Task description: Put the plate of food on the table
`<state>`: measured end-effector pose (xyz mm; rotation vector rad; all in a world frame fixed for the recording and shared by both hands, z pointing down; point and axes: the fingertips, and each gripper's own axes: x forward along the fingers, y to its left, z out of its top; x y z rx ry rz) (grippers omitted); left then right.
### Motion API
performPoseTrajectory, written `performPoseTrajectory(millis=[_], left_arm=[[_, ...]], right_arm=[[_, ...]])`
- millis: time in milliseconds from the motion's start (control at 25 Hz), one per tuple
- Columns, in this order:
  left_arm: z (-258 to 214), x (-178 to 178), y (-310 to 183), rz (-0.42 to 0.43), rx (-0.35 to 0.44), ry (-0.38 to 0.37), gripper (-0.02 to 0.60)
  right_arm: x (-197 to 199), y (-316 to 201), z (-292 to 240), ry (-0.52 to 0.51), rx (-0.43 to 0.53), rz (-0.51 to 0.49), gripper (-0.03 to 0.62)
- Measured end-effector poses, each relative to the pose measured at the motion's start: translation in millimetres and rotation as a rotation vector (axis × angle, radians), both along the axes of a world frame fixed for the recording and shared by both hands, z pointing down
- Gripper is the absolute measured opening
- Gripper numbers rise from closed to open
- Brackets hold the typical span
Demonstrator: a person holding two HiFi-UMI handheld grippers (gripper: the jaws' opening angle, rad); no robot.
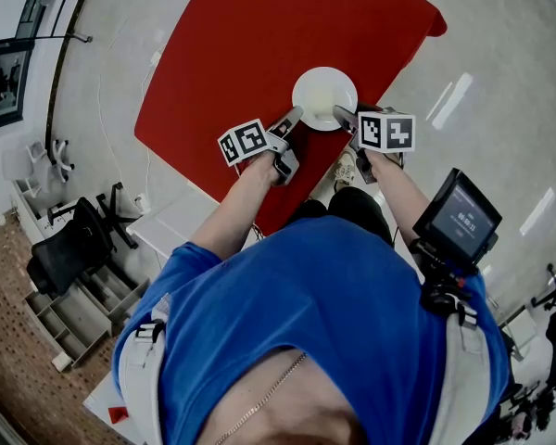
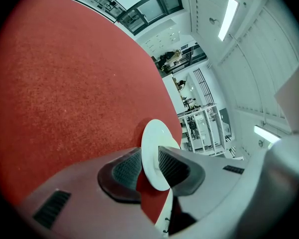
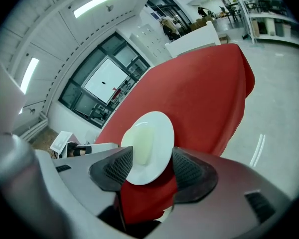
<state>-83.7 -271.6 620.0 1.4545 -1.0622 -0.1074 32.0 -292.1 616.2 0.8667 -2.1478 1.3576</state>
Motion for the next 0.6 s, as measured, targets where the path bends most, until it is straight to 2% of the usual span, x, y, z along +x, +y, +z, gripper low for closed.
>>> performPoseTrajectory(millis=[320,600], left_arm=[[-2,-8,-3,-0.011,0.020,-0.032,0.091],[-2,-16,-6,-0.048,0.038,-0.038,0.091]], right_arm=[[5,-4,1,-0.014,-0.005,0.033,0.221],[23,-14,6,0.021,0.029,0.078,0.221]])
